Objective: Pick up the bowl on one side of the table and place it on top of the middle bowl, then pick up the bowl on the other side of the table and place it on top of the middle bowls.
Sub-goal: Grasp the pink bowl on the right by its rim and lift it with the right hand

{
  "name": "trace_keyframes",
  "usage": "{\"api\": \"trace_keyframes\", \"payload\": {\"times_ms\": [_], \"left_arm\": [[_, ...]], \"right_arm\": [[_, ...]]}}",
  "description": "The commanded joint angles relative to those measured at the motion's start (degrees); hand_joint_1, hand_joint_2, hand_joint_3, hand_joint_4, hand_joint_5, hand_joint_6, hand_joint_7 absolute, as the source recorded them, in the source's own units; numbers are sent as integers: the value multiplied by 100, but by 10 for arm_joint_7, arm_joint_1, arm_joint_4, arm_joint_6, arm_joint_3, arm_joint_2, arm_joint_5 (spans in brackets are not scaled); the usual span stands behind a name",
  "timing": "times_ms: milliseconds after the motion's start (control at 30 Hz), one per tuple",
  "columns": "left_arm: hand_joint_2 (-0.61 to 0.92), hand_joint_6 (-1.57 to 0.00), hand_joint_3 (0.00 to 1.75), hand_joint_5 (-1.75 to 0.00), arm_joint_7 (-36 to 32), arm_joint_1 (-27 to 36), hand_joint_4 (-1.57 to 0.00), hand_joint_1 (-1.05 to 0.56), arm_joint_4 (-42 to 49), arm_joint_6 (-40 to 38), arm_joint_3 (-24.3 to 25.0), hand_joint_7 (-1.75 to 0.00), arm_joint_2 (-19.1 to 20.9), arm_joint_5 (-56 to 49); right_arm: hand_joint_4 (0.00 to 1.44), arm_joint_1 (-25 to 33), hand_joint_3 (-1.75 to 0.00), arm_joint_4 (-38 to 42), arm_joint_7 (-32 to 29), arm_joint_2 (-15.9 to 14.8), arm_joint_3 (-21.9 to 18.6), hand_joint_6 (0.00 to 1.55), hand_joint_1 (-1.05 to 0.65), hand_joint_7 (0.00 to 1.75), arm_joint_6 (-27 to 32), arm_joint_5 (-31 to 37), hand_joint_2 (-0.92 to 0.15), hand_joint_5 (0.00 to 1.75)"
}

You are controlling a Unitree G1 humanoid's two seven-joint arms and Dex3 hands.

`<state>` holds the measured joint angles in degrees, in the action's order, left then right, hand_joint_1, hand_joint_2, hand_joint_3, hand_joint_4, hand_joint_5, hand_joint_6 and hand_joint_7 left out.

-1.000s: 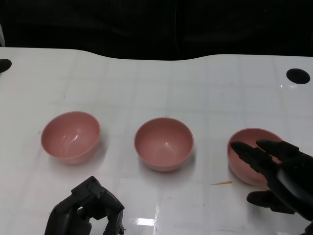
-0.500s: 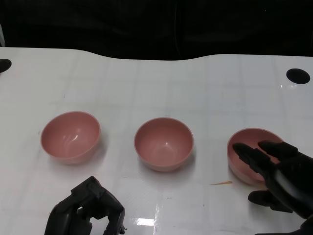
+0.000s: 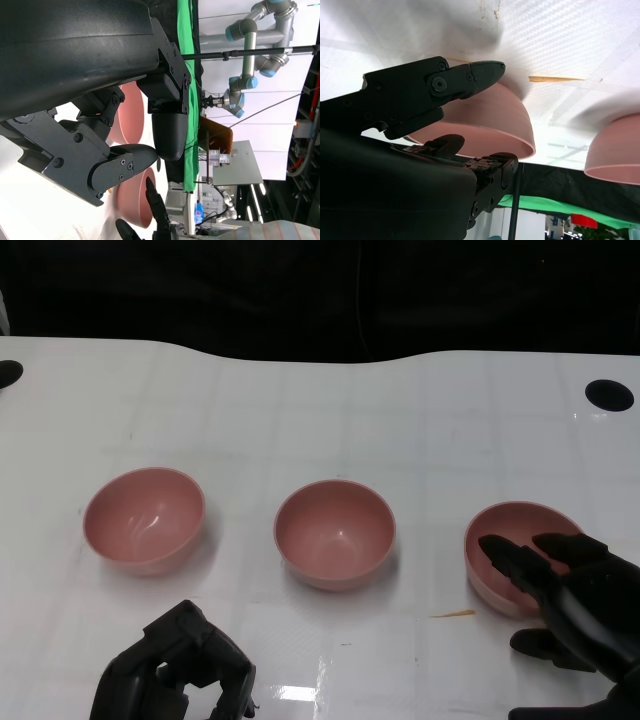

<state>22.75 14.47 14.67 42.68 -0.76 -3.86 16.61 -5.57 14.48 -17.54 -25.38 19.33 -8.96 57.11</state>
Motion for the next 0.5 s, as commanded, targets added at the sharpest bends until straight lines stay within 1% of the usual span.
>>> {"api": "trace_keyframes", "payload": {"times_ms": [33, 333, 500], "left_arm": [[59, -84, 103, -171, 5, 3, -86, -18, -2, 5, 1, -145, 3, 2], [59, -86, 101, -171, -1, 7, -86, -19, -8, -2, -1, -144, 0, -2], [60, -86, 99, -171, -4, 8, -86, -19, -12, -2, -1, -144, -1, -6]], "right_arm": [[29, -15, -18, 19, 0, -8, 8, 27, -65, 1, 8, -2, -92, 22], [30, -35, -18, 62, -13, -3, 28, 34, -62, 4, 9, -8, -92, 28], [30, -49, -19, 85, -12, 2, 45, 37, -63, 4, 24, -1, -92, 30]]}}
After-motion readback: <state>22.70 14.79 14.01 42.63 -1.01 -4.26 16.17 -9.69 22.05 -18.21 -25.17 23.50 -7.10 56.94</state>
